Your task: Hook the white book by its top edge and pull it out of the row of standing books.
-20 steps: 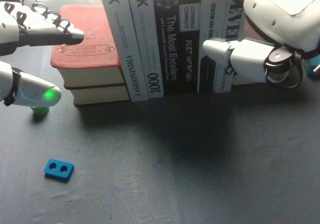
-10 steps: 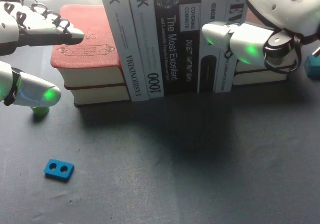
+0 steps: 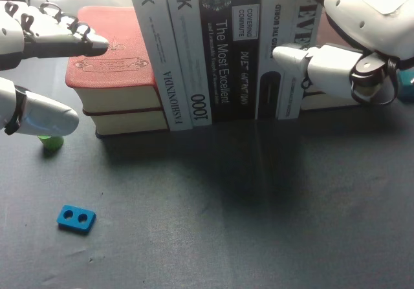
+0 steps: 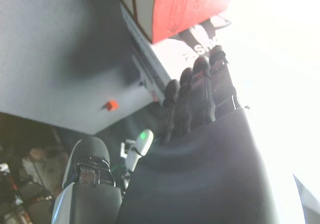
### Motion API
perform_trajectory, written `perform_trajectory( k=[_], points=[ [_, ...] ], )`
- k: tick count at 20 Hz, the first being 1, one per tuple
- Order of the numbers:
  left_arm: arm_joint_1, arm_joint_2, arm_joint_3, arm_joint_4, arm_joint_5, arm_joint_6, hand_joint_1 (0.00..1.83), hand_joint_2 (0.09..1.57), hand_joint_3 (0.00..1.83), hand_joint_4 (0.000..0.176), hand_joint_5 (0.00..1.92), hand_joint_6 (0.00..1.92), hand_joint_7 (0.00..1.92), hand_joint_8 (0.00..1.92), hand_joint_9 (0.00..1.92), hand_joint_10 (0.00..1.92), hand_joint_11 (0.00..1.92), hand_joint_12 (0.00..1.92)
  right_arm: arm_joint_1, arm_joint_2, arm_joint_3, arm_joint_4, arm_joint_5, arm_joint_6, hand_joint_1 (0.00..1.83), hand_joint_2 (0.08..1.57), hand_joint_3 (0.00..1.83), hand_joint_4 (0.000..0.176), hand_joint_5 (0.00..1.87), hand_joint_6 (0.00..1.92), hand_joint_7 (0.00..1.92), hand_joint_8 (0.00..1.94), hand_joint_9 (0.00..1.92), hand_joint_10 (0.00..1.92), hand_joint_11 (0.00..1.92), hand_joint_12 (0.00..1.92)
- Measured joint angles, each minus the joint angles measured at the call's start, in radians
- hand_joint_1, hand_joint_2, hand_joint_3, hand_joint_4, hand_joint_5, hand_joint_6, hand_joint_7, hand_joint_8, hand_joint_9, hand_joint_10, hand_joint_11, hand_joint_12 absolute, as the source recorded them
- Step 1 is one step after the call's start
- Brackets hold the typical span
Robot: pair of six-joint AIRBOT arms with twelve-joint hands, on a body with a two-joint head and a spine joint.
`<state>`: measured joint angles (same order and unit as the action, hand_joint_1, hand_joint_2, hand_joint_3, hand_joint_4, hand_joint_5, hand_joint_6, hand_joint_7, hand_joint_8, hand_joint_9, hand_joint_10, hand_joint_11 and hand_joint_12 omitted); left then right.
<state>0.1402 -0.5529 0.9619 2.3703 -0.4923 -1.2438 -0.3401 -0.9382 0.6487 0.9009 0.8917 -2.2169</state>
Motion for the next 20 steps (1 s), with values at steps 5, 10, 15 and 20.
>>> perform_trajectory(
  k=[5,10,15,20],
  points=[
    [0.000,0.000,0.002,0.001,0.000,0.000,0.00,1.20,0.00,0.000,0.00,0.00,0.00,0.00,0.00,0.00,0.00,0.00,-0.010,0.060,-0.084,0.003,-0.006,-0.011,0.00,1.24,0.00,0.000,0.00,0.00,0.00,0.00,0.00,0.00,0.00,0.00],
    [0.000,0.000,0.002,0.001,0.000,0.000,0.00,1.21,0.00,0.000,0.01,0.00,0.00,0.00,0.00,0.00,0.00,0.00,-0.021,0.109,-0.158,0.011,-0.014,-0.035,0.00,1.25,0.00,0.000,0.00,0.00,0.00,0.00,0.00,0.00,0.00,0.00],
    [0.000,0.000,0.008,-0.003,0.000,-0.001,0.00,1.21,0.00,0.000,0.01,0.00,0.00,0.00,0.00,0.00,0.00,0.00,-0.064,0.153,-0.233,-0.003,0.008,-0.068,0.00,1.25,0.00,0.000,0.00,0.00,0.00,0.00,0.00,0.00,0.00,0.00],
    [0.000,0.000,0.009,-0.003,0.000,-0.001,0.00,1.21,0.00,0.000,0.02,0.01,0.00,0.00,0.00,0.00,0.01,0.00,-0.113,0.177,-0.293,-0.016,0.051,-0.113,0.00,1.24,0.00,0.000,0.00,0.00,0.00,0.00,0.00,0.00,0.00,0.00]
  ],
)
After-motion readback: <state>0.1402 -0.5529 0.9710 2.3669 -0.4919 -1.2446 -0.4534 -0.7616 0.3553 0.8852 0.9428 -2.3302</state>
